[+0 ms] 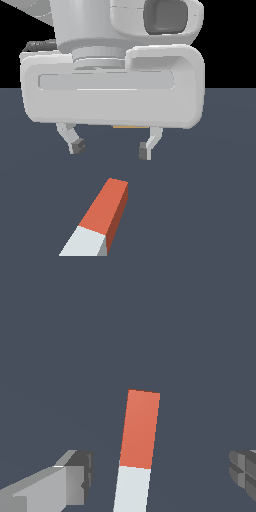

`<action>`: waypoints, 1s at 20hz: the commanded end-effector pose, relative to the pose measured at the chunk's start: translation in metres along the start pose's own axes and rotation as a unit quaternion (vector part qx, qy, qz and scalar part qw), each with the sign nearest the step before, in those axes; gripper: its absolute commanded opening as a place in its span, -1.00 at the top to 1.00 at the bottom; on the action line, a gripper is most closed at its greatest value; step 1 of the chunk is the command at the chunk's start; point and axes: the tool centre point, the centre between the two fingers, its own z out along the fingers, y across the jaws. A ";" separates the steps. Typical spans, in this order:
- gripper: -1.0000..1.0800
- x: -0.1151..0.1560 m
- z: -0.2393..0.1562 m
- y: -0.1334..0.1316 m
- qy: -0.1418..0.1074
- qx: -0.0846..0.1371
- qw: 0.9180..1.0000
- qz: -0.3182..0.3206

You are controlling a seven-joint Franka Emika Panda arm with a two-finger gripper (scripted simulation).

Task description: Insert the peg into the horizontal hole in a box.

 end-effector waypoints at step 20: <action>-0.92 -0.099 0.066 -0.019 -0.001 0.006 0.998 0.062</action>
